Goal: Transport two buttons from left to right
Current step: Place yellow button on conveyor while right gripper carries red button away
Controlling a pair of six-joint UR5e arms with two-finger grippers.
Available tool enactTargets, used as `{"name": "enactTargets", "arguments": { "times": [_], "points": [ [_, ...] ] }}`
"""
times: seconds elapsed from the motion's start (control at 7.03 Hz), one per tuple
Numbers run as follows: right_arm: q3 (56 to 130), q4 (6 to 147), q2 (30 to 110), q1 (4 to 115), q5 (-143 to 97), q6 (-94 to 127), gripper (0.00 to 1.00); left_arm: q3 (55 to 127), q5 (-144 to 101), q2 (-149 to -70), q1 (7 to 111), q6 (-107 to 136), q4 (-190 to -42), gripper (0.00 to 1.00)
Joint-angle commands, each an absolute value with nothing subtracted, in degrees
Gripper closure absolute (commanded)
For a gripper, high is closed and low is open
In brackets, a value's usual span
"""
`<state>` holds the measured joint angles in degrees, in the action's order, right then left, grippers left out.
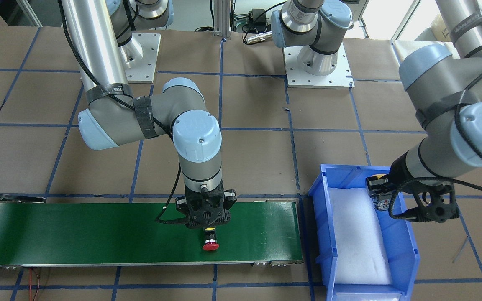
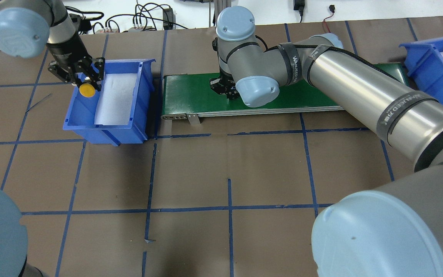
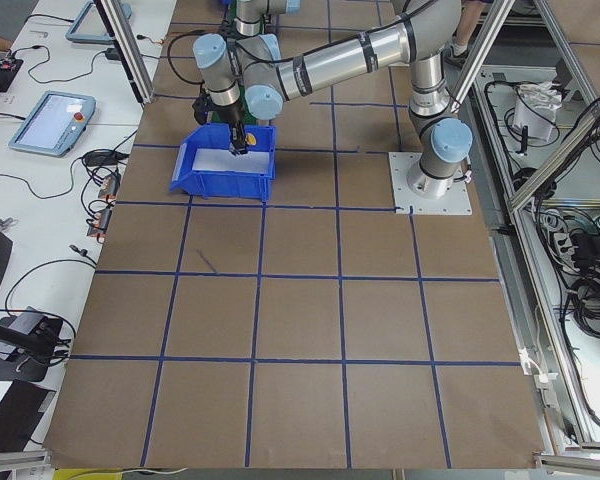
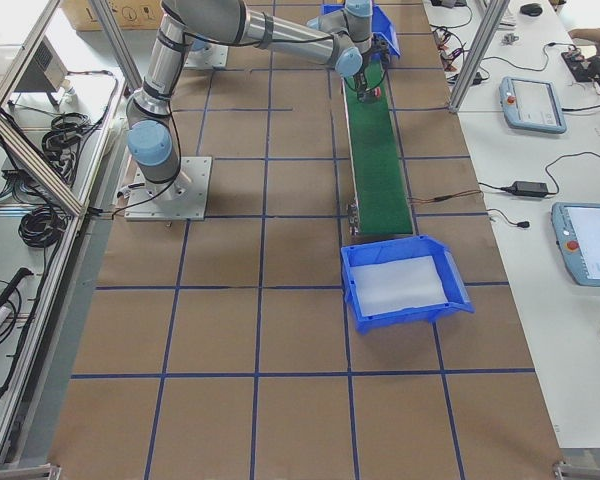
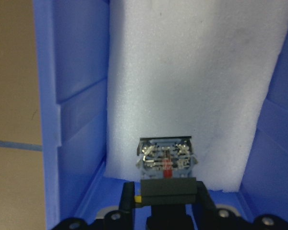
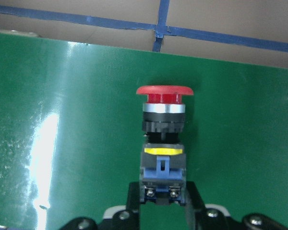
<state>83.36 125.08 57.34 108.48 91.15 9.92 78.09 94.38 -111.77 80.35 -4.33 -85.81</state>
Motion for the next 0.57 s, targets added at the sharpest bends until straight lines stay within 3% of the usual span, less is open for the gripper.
{"name": "enactTargets", "arguments": {
  "times": [0.0, 0.43],
  "points": [
    [82.36, 124.37, 58.18, 106.63, 91.75, 5.23, 0.92, 70.68, 90.29, -111.36, 82.60, -3.96, -89.12, 0.74],
    [81.74, 119.21, 63.43, 98.21, 92.20, -6.46, 0.92, 71.10, 87.45, -112.58, 88.91, 4.81, -85.01, 0.75]
  ]
}}
